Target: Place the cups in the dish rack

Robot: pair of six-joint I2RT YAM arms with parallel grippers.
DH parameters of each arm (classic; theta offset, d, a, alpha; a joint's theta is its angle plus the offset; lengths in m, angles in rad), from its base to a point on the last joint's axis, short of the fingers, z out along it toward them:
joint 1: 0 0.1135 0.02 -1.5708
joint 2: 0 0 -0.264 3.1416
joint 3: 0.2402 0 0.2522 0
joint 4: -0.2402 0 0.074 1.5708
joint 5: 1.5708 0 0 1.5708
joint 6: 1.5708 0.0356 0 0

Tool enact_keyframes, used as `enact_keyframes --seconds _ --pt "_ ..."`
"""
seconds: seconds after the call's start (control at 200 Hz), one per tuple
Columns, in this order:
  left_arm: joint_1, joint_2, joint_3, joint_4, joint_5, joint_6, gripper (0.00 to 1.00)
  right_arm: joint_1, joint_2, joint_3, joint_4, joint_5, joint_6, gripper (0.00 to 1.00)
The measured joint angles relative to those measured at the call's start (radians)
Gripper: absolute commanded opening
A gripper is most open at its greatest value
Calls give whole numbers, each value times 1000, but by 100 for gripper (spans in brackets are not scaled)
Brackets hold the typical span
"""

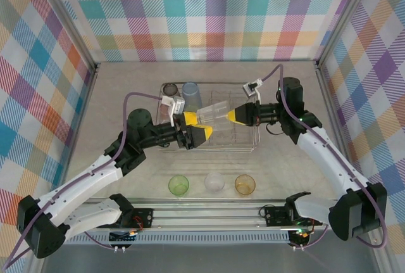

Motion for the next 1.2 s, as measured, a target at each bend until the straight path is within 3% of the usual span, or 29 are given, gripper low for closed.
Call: enact_keyframes --seconds 0.275,0.535,0.635,0.72,0.82,1.01,1.105,1.2 --pt "0 61 32 -6 28 -16 93 31 40 -3 11 -7 4 0" --pt "-5 110 74 -13 58 -40 73 32 69 -3 15 -15 4 0" --pt "-6 109 76 -21 62 -35 60 34 69 -3 10 -22 -2 16" --pt "-14 109 80 -35 61 -35 49 43 75 2 -3 -22 -21 49" --pt "-21 109 80 -58 50 -33 38 47 80 8 -31 -20 -48 70" --pt "-25 76 82 -142 -40 -17 16 51 79 65 -209 73 -162 78" --pt "-26 49 108 -263 -155 -7 6 51 64 95 -339 216 -237 78" --pt "-26 63 186 -438 -283 2 2 51 37 93 -459 400 -285 78"
